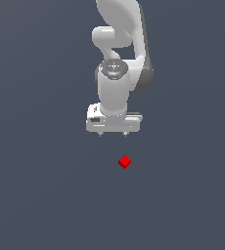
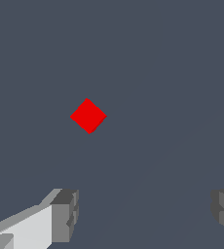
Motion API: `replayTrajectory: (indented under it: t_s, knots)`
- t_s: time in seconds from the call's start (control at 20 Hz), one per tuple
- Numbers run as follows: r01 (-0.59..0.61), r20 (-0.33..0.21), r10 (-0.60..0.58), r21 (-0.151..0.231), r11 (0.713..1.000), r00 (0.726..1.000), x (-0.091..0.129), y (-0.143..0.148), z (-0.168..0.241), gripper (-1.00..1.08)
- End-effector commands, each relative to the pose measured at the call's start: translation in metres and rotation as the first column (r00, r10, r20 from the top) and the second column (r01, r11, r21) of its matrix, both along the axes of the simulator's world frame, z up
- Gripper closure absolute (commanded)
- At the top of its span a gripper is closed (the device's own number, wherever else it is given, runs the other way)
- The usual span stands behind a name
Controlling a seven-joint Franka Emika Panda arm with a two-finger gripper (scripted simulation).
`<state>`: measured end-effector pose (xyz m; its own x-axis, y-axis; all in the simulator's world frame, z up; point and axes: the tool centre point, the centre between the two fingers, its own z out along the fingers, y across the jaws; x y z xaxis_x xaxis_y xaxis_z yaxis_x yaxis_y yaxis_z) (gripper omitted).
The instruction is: Pick up the red cube and move it to a goal position.
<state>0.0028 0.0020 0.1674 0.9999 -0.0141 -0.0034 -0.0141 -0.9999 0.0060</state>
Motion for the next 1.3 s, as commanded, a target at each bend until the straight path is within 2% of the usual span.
replayTrajectory:
  t_s: [0.0, 0.4, 0.75, 1.0, 1.25]
  knots:
    - [0.000, 0.000, 0.000, 0.000, 1.000, 1.000, 0.000, 0.000, 0.000, -0.92]
    - [0.038, 0.000, -0.038, 0.000, 0.999, 0.999, 0.002, 0.004, -0.008, -0.92]
    - [0.135, 0.001, -0.135, 0.000, 0.991, 0.991, 0.007, 0.014, -0.028, -0.92]
    - [0.243, 0.002, -0.243, 0.000, 0.970, 0.970, 0.014, 0.024, -0.050, -0.92]
    - [0.363, 0.003, -0.363, 0.001, 0.932, 0.932, 0.024, 0.035, -0.076, -0.92]
